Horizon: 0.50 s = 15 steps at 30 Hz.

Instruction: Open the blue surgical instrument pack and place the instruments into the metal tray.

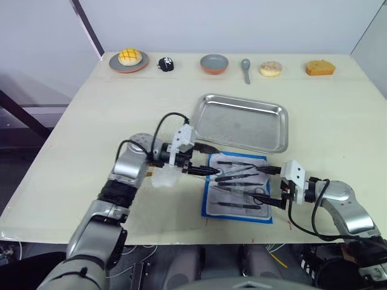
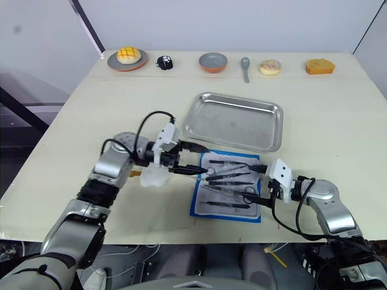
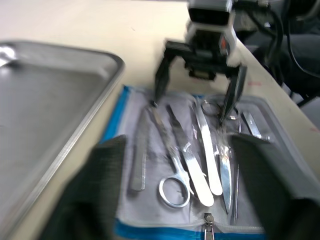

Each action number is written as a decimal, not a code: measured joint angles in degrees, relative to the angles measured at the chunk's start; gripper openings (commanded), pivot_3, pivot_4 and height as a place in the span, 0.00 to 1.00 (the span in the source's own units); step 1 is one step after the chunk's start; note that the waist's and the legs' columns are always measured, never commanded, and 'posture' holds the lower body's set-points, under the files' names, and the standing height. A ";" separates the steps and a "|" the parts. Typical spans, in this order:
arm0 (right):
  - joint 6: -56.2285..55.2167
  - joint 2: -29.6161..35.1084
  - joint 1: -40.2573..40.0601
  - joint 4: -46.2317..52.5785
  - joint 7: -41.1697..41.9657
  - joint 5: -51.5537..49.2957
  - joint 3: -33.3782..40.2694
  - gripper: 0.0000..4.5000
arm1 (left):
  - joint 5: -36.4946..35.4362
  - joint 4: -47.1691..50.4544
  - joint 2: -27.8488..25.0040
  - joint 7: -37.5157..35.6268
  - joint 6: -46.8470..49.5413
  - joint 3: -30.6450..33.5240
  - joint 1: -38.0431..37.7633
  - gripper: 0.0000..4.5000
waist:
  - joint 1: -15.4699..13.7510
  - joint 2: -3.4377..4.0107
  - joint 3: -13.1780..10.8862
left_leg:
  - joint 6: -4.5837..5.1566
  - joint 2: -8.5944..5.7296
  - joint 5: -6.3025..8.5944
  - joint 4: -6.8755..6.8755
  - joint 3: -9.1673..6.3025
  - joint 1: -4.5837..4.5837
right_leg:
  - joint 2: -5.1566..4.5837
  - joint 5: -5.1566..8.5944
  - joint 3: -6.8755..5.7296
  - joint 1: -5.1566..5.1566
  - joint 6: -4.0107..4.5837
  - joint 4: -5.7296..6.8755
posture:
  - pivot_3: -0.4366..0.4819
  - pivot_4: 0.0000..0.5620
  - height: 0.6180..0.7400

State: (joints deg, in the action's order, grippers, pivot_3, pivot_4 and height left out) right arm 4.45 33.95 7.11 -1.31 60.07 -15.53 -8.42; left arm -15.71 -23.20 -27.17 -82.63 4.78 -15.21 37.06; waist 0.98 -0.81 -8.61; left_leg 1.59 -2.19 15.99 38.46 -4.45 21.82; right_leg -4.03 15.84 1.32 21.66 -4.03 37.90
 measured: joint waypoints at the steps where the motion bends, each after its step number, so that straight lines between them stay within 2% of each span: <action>1: -0.07 0.00 0.07 -0.05 -0.01 0.00 -0.08 1.00 | 0.39 -0.73 0.11 -0.05 -0.47 -0.26 0.14 0.46 | 0.01 0.00 0.00 | 0.00 0.00 0.00 0.00 0.00 0.00 | 0.00 0.00 0.00 0.00 0.00 0.01 | 0.48 0.27 1.00; 5: -0.81 0.01 0.07 -0.52 -0.02 0.00 -0.07 1.00 | 2.56 -6.22 0.89 -1.19 -4.25 -0.63 2.44 0.46 | -0.07 -0.01 0.01 | 0.00 -0.01 0.00 0.00 0.00 0.00 | -0.01 0.00 -0.01 -0.02 0.00 -0.01 | 0.48 0.27 1.00; 8: -1.45 0.00 0.20 -0.91 -0.06 0.00 -0.29 1.00 | 5.18 -13.97 3.34 -1.00 -8.63 -0.63 6.11 0.46 | -0.10 -0.06 0.04 | 0.01 -0.03 0.00 0.01 0.00 0.00 | -0.01 0.00 -0.02 -0.02 0.00 -0.01 | 0.48 0.27 1.00; 15: -2.49 0.00 0.41 -1.29 -0.42 0.06 -0.81 1.00 | 8.93 -24.50 6.61 -0.51 -14.25 -0.63 10.80 0.46 | 0.12 -0.09 0.06 | 0.01 -0.05 0.00 0.01 -0.01 -0.01 | 0.00 0.00 -0.03 -0.02 0.00 0.03 | 0.48 0.27 1.00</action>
State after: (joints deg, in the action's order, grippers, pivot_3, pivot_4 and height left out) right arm 1.96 33.95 7.53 -2.60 59.65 -15.47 -9.23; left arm -6.78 -47.70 -20.57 -83.14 -9.47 -15.84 47.86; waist 1.10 -0.90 -8.55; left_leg 1.60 -2.24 16.00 38.47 -4.46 21.81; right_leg -4.03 15.84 1.28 21.65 -4.03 37.93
